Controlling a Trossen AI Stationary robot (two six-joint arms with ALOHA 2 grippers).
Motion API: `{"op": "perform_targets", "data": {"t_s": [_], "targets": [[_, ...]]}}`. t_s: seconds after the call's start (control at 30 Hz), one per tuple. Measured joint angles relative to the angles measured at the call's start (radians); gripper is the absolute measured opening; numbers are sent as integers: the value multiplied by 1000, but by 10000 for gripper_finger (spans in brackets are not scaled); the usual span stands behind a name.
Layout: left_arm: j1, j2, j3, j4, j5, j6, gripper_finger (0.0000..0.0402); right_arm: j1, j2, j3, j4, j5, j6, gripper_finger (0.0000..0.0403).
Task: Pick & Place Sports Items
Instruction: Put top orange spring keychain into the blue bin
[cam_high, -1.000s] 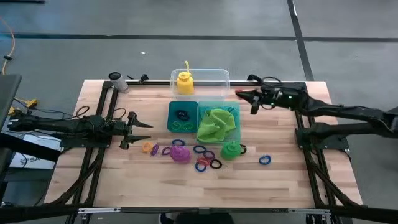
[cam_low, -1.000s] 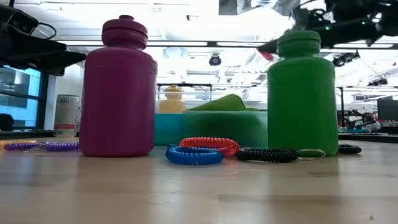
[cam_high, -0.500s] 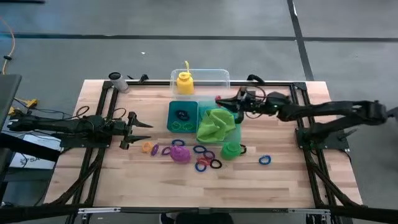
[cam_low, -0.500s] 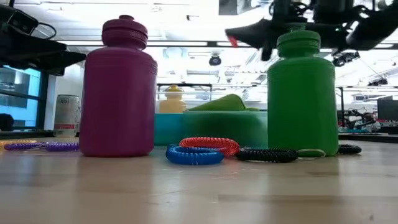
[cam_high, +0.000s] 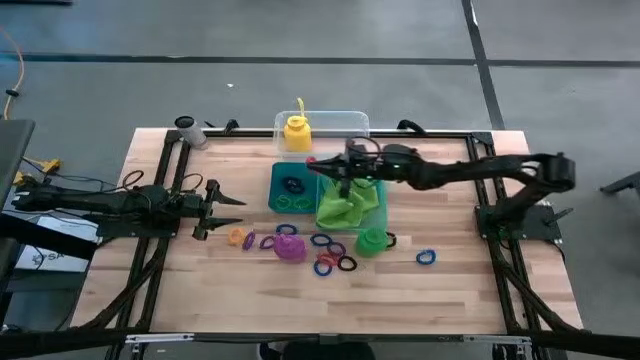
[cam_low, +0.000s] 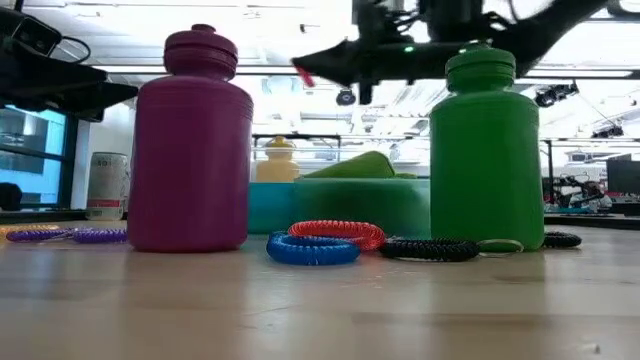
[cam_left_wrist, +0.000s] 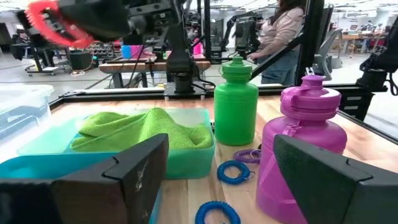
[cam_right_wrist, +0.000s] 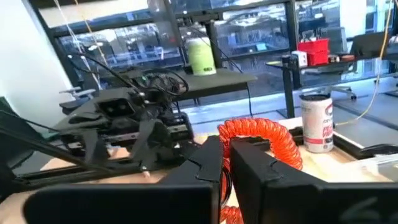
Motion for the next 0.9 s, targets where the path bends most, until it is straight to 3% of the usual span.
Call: {"op": "perform_targets", "data": {"t_s": [0.37,0.73,0.9], "targets": [[0,0,0,0,0,0,236,0,197,180,-80,-16,-50,0],[0,0,0,0,0,0,236,16,288,205,-84,-13,-50,0],[0,0,0,0,0,0,236,45,288,205,-102,94,-71,0]]}}
